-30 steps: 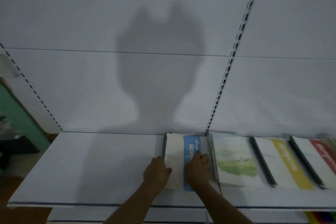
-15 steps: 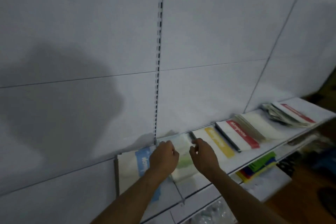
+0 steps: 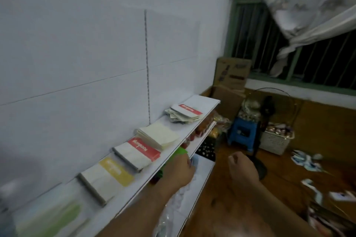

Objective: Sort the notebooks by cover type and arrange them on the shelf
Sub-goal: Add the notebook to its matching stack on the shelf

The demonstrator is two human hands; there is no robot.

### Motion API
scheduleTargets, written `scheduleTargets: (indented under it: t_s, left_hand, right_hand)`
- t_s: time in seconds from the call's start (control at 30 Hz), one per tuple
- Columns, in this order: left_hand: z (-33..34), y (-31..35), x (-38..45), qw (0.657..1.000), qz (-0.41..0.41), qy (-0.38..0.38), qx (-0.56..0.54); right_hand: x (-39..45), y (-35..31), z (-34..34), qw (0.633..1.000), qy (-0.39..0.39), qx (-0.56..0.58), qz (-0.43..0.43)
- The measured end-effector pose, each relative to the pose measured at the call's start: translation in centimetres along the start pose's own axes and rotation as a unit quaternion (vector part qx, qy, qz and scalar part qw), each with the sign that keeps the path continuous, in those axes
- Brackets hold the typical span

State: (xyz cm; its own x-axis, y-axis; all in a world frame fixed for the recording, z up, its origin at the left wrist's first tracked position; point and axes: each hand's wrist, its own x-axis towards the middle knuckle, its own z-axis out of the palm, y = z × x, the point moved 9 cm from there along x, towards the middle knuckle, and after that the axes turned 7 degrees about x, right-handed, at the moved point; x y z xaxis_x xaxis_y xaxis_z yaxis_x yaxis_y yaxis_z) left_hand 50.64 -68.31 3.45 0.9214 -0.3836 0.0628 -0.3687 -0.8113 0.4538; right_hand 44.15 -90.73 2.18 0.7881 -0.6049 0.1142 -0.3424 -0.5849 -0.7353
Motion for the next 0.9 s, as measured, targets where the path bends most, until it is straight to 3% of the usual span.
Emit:
scheduleTargets:
  t_s: [0.13, 0.3, 0.57, 0.9]
  left_hand:
    - [4.2, 8.2, 3.8, 0.999, 0.048, -0.021, -0.014]
    - [8.7, 13.2, 8.2, 0.997, 0.052, -0.056, -0.023]
    - [13.1, 17.4, 18.4, 0.995, 0.064, -0.065, -0.029]
    - [16.5, 21.7, 36.9, 0.992, 0.072, -0.083, -0.059]
  right_hand:
    - [4.2, 5.7, -5.5, 0.999, 0.010, -0.016, 0.036]
    - [8.9, 10.4, -8.8, 0.997, 0.017, -0.007, 0.069]
    - [18.6, 14.8, -8.5, 0.995, -0.006, -0.013, 0.103]
    - [36.0, 15.9, -7.6, 0.993, -0.015, -0.013, 0.119]
